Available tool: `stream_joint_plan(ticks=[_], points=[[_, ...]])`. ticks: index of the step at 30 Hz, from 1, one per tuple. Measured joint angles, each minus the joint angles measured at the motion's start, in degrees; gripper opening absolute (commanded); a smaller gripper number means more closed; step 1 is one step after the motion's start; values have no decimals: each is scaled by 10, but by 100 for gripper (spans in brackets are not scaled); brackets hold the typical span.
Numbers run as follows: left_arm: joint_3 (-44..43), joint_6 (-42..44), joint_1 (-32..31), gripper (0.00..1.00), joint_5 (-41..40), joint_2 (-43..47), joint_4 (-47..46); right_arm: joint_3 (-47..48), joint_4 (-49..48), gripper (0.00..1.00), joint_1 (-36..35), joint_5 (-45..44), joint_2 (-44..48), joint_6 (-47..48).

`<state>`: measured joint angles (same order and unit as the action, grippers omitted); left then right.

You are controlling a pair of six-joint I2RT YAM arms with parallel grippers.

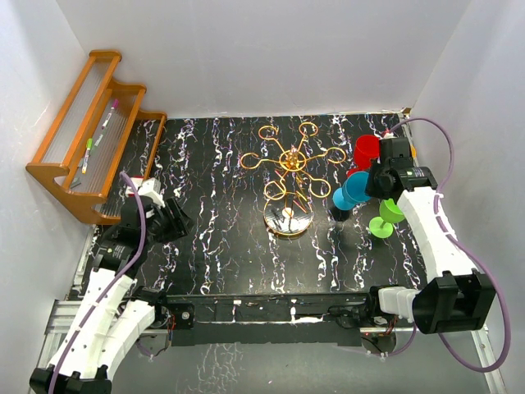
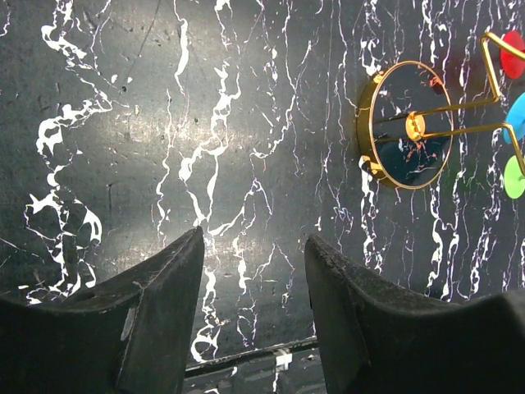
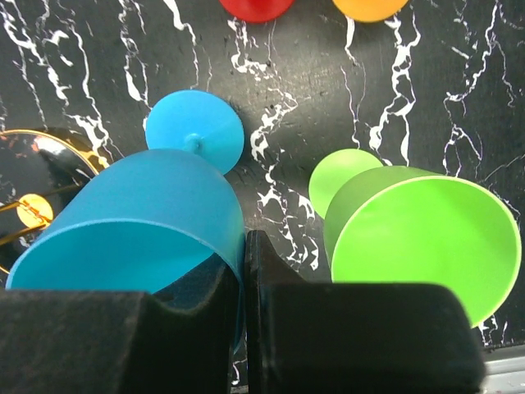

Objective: Take the wine glass off the wine glass rack

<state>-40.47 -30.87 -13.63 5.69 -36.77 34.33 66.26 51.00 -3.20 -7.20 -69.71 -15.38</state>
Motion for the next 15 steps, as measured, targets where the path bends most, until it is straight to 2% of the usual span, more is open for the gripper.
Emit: stream_joint_plan(ticks=[12,15], points=[[2,9,0,50,12,-21,-14,-22,-20,9,14,-2,-34,-2],[2,9,0,50,14,-21,-14,-23,-22,15,15,-3,-34,-2]])
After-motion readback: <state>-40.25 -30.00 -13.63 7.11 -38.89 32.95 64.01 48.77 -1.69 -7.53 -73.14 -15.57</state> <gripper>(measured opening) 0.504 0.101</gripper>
